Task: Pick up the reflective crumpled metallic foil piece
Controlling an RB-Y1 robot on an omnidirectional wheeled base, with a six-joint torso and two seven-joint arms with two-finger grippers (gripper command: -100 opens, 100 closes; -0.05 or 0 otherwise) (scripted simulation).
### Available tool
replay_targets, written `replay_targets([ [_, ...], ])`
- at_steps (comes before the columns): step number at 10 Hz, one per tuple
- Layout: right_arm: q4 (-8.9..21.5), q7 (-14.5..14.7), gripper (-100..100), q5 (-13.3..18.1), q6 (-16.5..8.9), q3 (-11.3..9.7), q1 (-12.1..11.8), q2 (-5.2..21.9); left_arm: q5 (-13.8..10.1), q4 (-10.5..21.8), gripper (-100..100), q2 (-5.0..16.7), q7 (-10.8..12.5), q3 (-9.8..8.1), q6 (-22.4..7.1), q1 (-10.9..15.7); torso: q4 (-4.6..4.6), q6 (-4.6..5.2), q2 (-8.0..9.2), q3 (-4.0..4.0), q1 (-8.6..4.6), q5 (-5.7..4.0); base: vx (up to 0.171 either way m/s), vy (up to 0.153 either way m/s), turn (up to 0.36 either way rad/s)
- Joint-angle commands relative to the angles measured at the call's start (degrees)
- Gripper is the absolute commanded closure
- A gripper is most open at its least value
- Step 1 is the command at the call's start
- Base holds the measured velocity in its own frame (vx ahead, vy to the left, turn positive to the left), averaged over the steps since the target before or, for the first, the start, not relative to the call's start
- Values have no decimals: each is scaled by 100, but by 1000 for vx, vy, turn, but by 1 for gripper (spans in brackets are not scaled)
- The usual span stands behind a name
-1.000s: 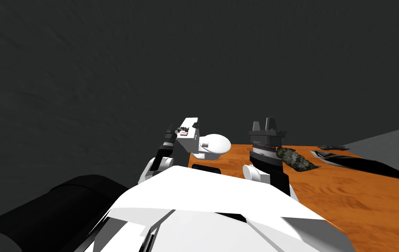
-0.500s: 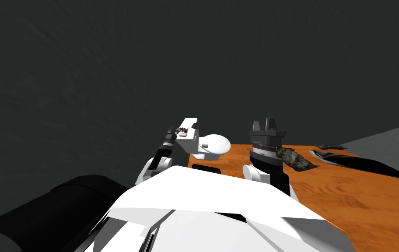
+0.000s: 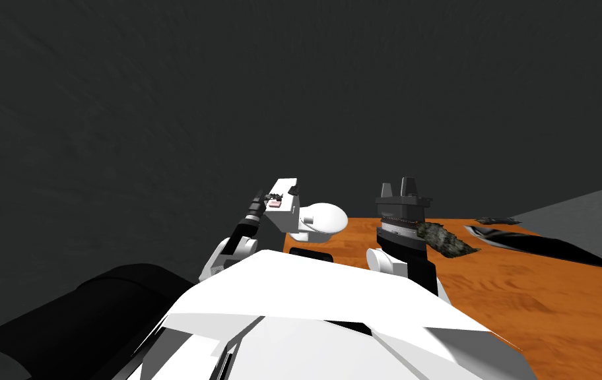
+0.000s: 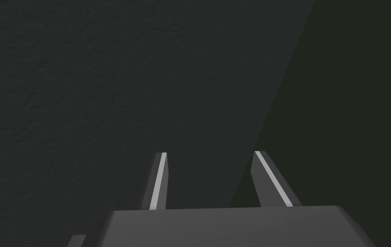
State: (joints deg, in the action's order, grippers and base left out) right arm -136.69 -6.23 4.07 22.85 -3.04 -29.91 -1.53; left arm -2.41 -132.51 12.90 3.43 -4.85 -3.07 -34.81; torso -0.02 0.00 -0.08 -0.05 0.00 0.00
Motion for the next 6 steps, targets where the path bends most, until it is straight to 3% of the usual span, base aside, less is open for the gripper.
replay_targets([
  [1,0,0,0,0,0,0,0,0,-41,-36,-100,93,-36,-16,-185,-27,0,0,0,0,0,0,26,-1,-15],
  [6,0,0,0,0,0,0,0,0,-164,-166,-100,379,-151,-61,-752,-107,0,0,-1,0,-2,0,25,-3,-17],
])
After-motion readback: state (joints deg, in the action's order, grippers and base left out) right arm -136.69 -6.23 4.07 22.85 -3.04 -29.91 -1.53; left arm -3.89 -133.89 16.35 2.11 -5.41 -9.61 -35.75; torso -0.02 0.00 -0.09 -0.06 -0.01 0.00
